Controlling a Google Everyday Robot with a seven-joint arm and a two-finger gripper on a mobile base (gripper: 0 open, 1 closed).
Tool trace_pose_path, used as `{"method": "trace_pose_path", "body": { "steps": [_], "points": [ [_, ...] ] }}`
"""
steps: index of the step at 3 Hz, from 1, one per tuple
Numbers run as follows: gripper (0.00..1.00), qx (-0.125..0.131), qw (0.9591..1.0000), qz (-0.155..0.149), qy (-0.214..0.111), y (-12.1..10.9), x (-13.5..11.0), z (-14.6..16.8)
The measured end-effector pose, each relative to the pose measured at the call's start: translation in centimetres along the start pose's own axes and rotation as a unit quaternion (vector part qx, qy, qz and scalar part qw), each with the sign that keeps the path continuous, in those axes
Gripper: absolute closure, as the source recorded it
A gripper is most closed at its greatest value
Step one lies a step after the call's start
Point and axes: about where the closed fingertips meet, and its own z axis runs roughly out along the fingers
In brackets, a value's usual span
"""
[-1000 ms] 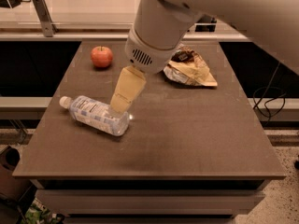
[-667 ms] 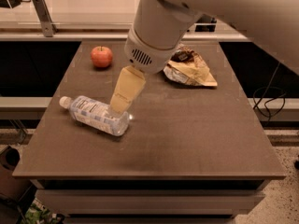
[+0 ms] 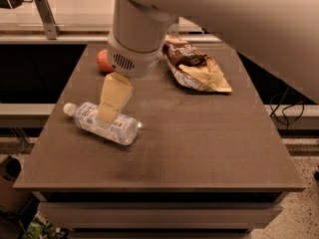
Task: Place blue plastic bottle upright
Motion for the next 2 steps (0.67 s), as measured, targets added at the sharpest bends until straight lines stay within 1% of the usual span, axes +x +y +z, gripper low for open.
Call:
{"method": "trace_pose_path", "body": {
  "steps": [1,2],
  "points": [
    [0.00,-0.012,0.9998,-0.016,0.005,0.7,-1.8,1.6],
    [0.00,-0.027,0.9993,-0.024,0.002,1.2,-2.9,3.3]
  ]
}}
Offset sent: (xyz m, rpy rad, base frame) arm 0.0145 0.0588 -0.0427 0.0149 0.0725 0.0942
